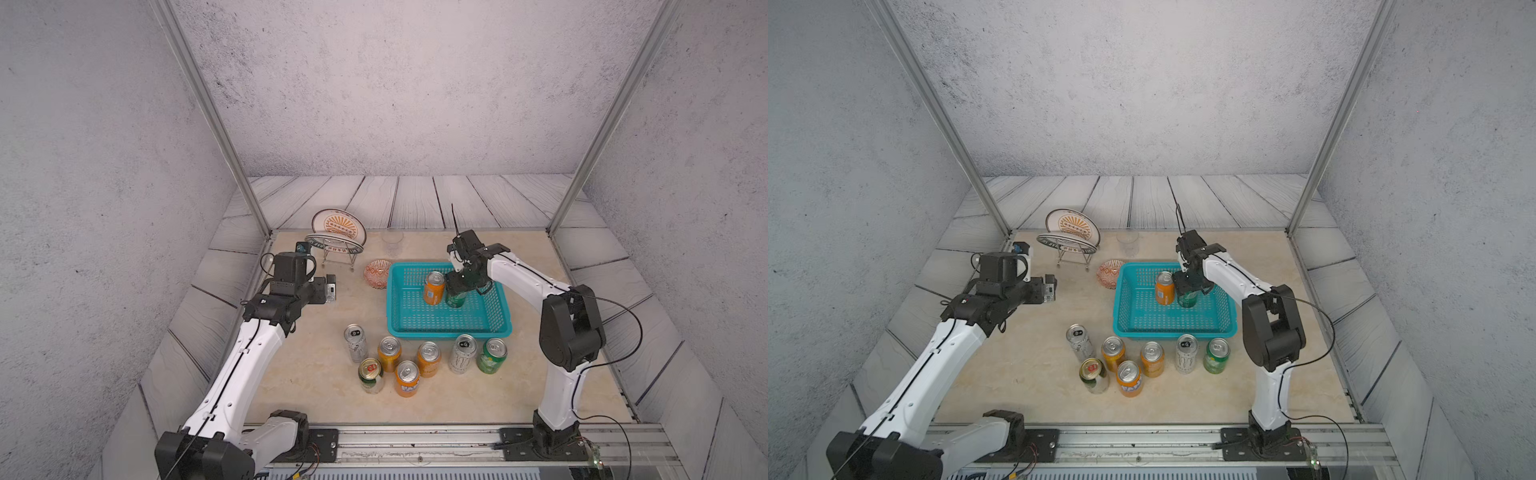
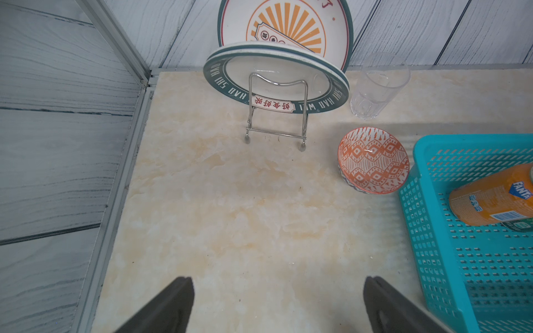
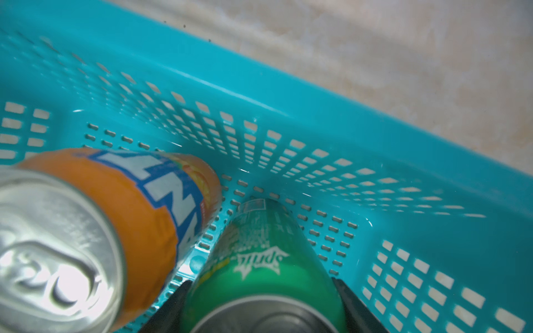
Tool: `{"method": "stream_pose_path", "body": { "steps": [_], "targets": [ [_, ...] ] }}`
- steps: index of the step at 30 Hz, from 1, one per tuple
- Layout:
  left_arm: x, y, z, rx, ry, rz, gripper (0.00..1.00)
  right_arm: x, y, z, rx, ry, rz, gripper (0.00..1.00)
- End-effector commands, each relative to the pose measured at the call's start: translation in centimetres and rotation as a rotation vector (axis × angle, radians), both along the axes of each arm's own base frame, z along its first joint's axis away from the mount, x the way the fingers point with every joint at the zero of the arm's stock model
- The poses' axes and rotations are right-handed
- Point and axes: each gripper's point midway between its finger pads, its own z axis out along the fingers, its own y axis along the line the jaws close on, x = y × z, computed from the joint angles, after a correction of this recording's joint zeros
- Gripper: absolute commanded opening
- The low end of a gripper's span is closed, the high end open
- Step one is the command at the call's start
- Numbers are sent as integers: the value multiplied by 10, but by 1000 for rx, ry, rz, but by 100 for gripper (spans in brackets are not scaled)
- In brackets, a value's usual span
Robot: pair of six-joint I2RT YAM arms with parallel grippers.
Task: Take out the drinks from the basket
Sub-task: Pick up the drink from the basket.
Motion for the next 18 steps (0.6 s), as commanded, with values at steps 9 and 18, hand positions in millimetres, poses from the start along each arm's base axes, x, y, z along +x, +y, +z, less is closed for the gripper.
{"method": "stream_pose_path", "body": {
  "steps": [9,18],
  "targets": [
    [-1,2,-4,-10,18,5,99,-9,-6,21,-27,-25,1,65],
    [-1,2,-5,-9,22,4,99,-34,-9,66,-9,-79,12,64]
  ]
}}
